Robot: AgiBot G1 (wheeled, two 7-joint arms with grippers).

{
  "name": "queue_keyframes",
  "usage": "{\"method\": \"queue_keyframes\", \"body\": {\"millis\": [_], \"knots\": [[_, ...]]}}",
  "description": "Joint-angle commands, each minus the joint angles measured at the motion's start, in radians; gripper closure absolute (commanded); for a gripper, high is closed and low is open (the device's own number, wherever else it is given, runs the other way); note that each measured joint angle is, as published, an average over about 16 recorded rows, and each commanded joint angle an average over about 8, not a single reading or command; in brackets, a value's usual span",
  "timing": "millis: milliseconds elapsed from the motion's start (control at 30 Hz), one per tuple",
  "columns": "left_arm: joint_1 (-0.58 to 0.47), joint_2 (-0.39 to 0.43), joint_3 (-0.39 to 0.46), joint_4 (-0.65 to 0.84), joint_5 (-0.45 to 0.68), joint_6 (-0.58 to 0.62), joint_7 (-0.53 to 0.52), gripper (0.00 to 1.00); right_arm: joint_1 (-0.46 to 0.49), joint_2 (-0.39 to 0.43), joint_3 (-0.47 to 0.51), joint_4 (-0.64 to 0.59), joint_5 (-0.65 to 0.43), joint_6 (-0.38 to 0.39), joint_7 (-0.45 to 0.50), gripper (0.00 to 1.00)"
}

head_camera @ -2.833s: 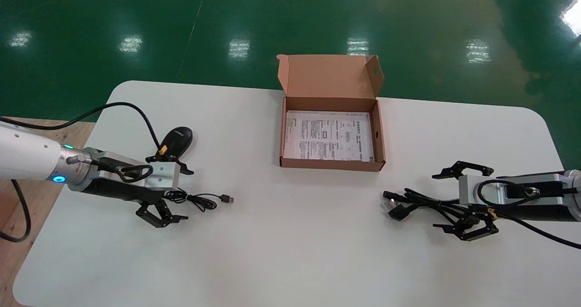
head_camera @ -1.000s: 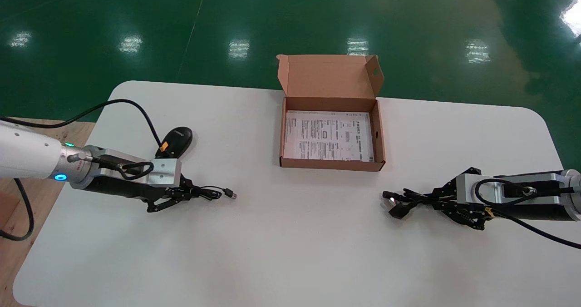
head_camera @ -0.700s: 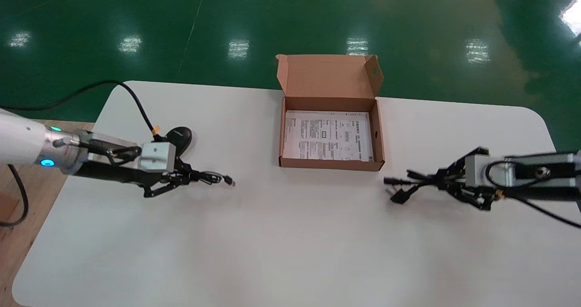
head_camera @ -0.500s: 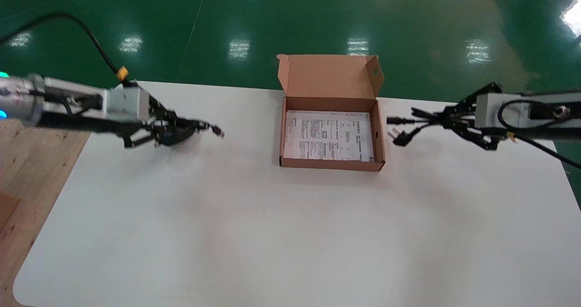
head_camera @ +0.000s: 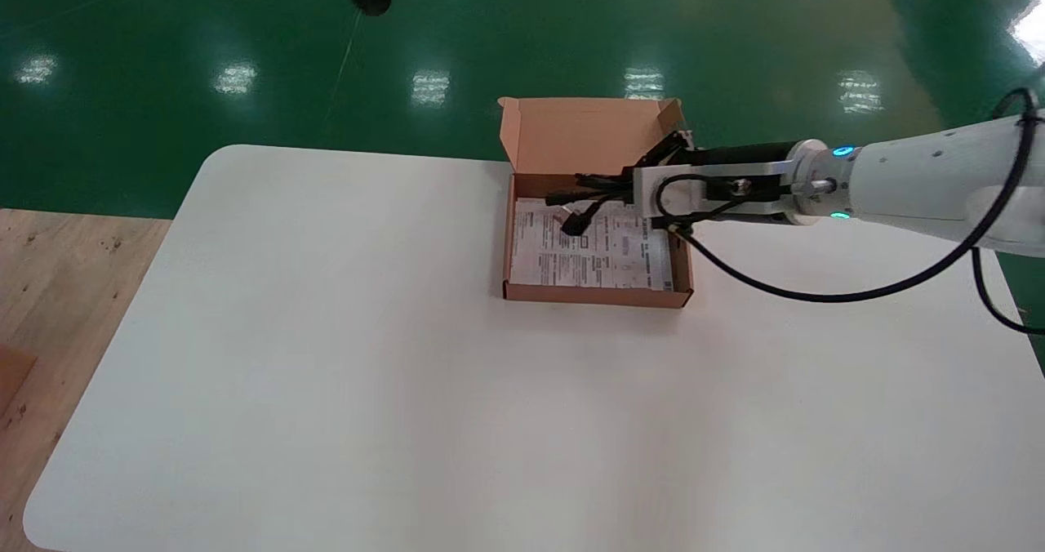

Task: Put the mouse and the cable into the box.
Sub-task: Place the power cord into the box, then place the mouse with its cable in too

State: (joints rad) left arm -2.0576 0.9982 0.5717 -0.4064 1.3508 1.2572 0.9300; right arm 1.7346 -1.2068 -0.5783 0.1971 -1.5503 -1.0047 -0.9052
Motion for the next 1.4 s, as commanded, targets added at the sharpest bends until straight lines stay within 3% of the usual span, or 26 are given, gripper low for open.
{"method": "queue_keyframes", "body": {"millis": [33,300,467,1133,1167,1400], "knots": [[-0.001,0.013,-0.011,-0.022,-0.015,-0.011,0.026,1.0,-0.004,-0.039,0.002,-0.032,0.004,0.024,-0.024,1.0],[0.024,0.028,-0.004,-0.023,-0.008,-0.02,0.046,1.0,-0.007,-0.099,0.017,-0.108,0.022,0.138,-0.071,1.0],[0.032,0.026,-0.002,-0.022,-0.007,-0.013,0.046,1.0,-0.01,-0.113,0.032,-0.128,0.042,0.158,-0.082,1.0],[0.062,-0.006,0.009,-0.052,0.005,-0.002,-0.007,1.0,-0.035,-0.119,0.051,-0.171,0.077,0.016,-0.09,0.98],[0.064,-0.008,0.009,-0.056,0.006,-0.002,-0.011,1.0,-0.037,-0.118,0.049,-0.173,0.075,0.01,-0.089,0.93],[0.075,-0.017,0.012,-0.094,0.008,-0.003,-0.036,1.0,-0.04,-0.117,0.04,-0.184,0.063,-0.011,-0.079,0.08]]}}
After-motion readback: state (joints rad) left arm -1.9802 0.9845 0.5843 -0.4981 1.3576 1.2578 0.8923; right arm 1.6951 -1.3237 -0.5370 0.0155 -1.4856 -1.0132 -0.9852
